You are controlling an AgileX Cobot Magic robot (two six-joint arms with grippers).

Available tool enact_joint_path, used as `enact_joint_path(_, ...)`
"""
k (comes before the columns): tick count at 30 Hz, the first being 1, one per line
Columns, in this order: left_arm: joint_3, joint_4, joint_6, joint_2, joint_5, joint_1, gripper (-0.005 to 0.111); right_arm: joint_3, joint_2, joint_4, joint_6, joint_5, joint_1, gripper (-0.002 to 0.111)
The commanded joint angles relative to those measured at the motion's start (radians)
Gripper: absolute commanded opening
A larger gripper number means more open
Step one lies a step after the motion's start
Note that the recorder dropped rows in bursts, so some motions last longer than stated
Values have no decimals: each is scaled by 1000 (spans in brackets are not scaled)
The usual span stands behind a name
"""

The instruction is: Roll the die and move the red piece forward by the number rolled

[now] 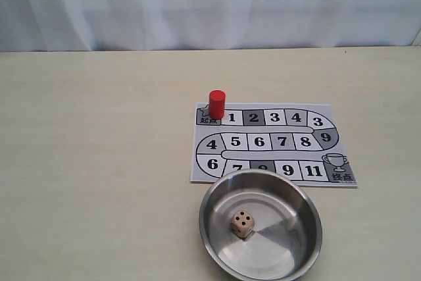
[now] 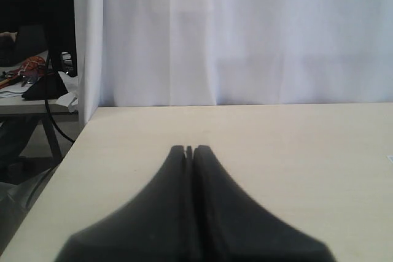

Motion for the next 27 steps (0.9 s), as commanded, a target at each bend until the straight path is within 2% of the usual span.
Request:
enact_joint_path(1, -5, -1, 0, -1, -12, 0, 0, -6, 128, 44, -83, 20, 72, 51)
enact_joint_path(7, -5, -1, 0, -1, -12, 0, 0, -6, 313, 42, -126, 18, 211, 54)
enact_joint_path(21, -5, -1, 0, -1, -12, 0, 0, -117, 721, 35, -109, -9, 424, 54)
enact_joint_path(27, -5, -1, 0, -1, -12, 0, 0, -146, 846, -115, 18, -96, 520, 54)
